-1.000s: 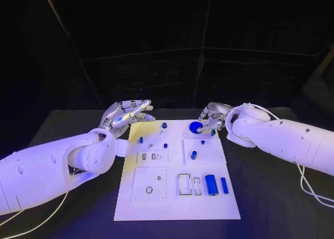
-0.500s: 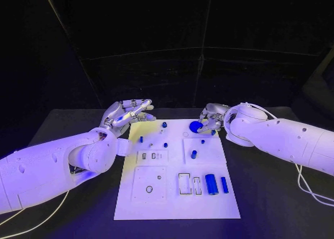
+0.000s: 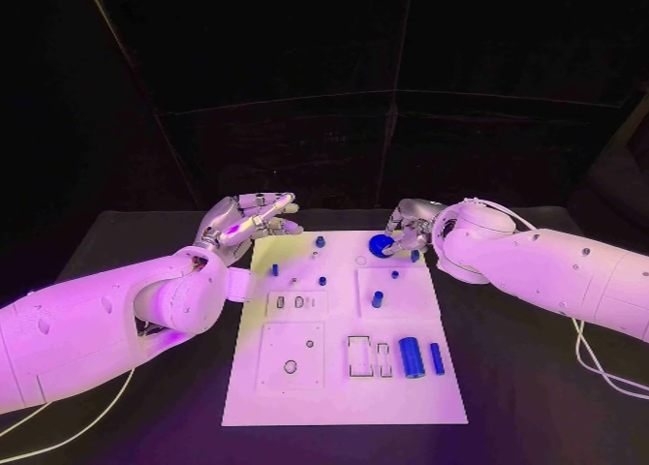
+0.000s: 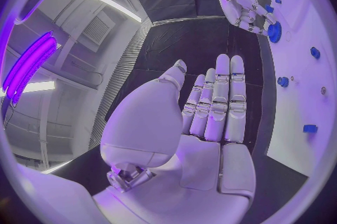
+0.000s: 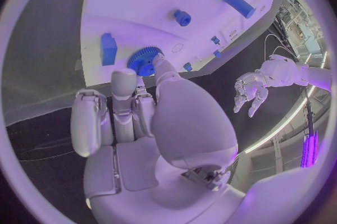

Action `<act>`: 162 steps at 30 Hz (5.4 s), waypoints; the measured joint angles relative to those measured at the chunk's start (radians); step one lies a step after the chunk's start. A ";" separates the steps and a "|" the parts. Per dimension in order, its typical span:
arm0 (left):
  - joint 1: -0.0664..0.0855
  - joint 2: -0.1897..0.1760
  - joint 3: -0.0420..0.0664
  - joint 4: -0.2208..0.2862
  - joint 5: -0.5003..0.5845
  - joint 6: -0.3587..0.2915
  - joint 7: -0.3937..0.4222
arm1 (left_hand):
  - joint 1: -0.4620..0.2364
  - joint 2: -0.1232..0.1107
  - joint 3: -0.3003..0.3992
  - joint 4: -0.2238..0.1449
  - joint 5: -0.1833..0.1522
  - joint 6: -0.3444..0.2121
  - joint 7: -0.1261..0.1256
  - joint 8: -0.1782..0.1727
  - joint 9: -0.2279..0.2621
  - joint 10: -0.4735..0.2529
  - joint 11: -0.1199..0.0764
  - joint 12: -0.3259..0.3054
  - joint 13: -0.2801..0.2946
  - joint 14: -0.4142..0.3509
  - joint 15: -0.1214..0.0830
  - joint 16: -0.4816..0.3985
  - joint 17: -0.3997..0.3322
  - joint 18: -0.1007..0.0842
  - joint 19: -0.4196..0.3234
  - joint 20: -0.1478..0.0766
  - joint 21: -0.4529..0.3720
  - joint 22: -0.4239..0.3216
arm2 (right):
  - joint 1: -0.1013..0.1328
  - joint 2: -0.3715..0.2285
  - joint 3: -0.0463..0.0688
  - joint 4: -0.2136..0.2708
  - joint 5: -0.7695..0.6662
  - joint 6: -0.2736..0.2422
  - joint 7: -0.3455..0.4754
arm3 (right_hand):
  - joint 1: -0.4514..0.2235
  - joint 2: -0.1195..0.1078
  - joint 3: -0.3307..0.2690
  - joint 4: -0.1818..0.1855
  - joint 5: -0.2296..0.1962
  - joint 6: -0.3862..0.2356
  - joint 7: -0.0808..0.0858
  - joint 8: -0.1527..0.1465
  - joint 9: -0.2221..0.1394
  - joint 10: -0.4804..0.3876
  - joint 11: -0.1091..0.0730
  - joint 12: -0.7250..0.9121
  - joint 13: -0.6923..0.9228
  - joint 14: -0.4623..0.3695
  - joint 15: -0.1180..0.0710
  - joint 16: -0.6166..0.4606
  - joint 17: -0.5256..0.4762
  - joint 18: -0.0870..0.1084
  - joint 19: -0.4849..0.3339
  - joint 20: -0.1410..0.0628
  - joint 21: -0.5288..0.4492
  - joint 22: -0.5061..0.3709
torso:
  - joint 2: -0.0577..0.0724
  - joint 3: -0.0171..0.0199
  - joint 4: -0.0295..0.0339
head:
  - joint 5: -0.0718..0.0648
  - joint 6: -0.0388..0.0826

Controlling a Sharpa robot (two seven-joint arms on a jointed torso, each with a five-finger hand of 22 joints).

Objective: Assemble the parts on the task board

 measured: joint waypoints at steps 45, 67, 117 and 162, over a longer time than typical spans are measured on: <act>0.000 0.006 0.000 -0.005 0.000 0.011 -0.011 | 0.000 0.000 -0.003 -0.003 0.000 0.000 0.000 0.000 0.000 0.000 0.000 0.000 0.000 0.000 0.000 0.000 0.002 0.000 0.000 0.000 0.000 0.000 | 0.003 0.032 0.002 -0.033 -0.031 0.021 -0.018 | 0.036 0.030 0.043 -0.049 -0.029 0.021 -0.001 0.015 -0.002 0.007 0.000 0.005 0.000 0.000 0.000 0.000 0.000 0.000 0.000 0.000 0.011 0.000 | 0.000 0.0008 0.0006 | -0.005 -0.011; 0.000 0.001 0.000 -0.004 0.000 0.011 -0.012 | 0.000 0.000 -0.003 -0.003 0.000 0.000 0.000 -0.004 0.000 0.000 0.000 0.000 0.000 0.000 0.000 0.000 0.004 0.000 -0.001 0.001 0.000 -0.001 | -0.004 0.012 -0.001 0.054 -0.072 -0.097 0.028 | 0.038 0.069 0.136 -0.090 -0.032 0.087 -0.010 0.040 -0.004 0.019 -0.020 0.028 0.001 0.000 -0.008 0.000 0.000 0.000 0.007 -0.007 0.018 -0.001 | 0.001 -0.0001 0.0013 | -0.011 -0.018; 0.000 0.011 0.000 -0.001 0.000 0.006 -0.012 | 0.005 0.005 -0.003 -0.003 0.000 0.003 0.004 -0.004 0.000 0.000 0.000 -0.004 0.000 0.000 0.000 0.000 0.007 0.000 0.002 -0.002 0.000 -0.002 | -0.061 0.257 -0.001 -0.060 -0.165 -0.157 0.066 | -0.022 0.017 0.158 -0.090 -0.059 0.045 0.000 -0.035 -0.008 0.004 -0.005 -0.005 0.001 0.003 -0.003 -0.004 0.000 -0.016 0.007 -0.007 0.022 -0.001 | 0.001 0.0008 0.0020 | 0.011 -0.026; 0.000 -0.005 0.000 -0.017 0.000 0.006 -0.014 | 0.005 0.005 -0.006 -0.006 0.000 0.003 0.004 -0.008 -0.001 0.000 0.000 -0.004 -0.001 0.000 0.000 -0.004 0.011 0.000 0.001 -0.001 0.000 -0.003 | -0.055 -0.182 -0.001 0.174 0.120 -0.261 0.292 | -0.025 -0.002 0.080 -0.064 -0.028 0.031 0.002 -0.068 -0.004 0.000 0.007 -0.015 0.001 0.000 0.008 -0.003 -0.002 -0.015 0.007 0.008 0.026 -0.001 | -0.011 0.0047 -0.0246 | 0.003 -0.005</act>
